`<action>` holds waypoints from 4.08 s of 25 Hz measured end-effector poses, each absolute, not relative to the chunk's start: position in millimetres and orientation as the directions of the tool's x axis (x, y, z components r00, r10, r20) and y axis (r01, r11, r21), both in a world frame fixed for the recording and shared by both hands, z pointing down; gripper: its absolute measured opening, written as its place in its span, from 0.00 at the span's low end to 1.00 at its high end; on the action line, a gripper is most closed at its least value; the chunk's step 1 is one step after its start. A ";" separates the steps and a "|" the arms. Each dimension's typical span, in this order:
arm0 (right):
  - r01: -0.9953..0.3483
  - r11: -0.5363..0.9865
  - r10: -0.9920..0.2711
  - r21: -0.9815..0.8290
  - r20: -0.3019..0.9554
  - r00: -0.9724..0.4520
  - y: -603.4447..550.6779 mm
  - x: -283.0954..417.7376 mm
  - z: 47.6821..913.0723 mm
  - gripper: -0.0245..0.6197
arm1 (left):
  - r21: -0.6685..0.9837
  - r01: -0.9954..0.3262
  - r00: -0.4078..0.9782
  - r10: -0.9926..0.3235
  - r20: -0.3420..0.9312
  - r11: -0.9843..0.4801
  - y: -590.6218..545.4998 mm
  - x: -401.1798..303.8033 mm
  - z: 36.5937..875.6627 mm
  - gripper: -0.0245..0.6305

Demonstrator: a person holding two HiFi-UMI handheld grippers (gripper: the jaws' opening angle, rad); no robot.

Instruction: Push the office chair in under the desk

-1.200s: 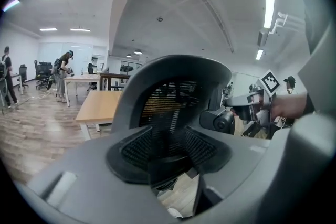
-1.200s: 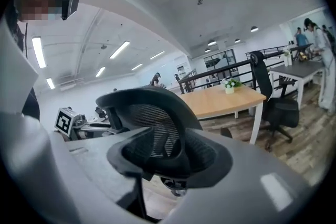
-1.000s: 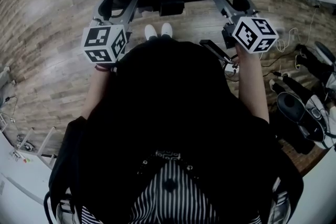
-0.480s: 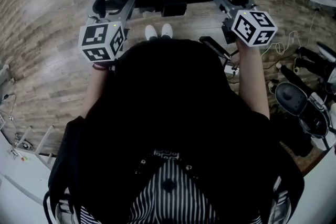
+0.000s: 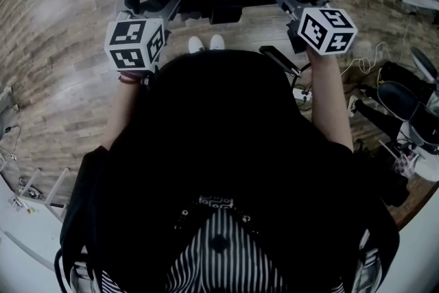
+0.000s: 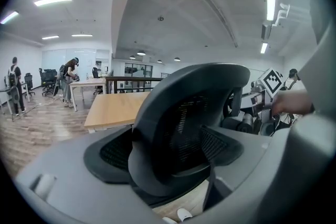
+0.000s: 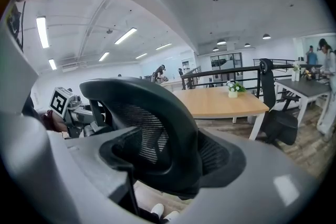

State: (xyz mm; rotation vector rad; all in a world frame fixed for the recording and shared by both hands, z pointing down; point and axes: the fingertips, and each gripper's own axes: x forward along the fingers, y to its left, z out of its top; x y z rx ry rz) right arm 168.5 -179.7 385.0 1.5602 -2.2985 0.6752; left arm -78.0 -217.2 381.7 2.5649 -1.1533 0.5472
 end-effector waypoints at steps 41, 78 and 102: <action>-0.908 0.352 -0.745 -0.226 0.520 -0.418 -204.1 184.6 413.7 0.45 | 0.019 -0.844 0.504 -0.782 0.367 -0.536 -242.9 -72.9 401.5 0.68; -0.953 0.220 -0.722 -0.207 0.623 -0.302 -380.4 194.1 410.5 0.44 | 0.156 -0.666 0.730 -0.592 0.342 -0.730 -435.1 -55.2 405.6 0.66; -0.929 0.327 -0.700 -0.173 0.616 -0.361 -529.2 221.8 410.7 0.42 | 0.144 -0.741 0.655 -0.658 0.371 -0.656 -567.8 -30.9 404.2 0.67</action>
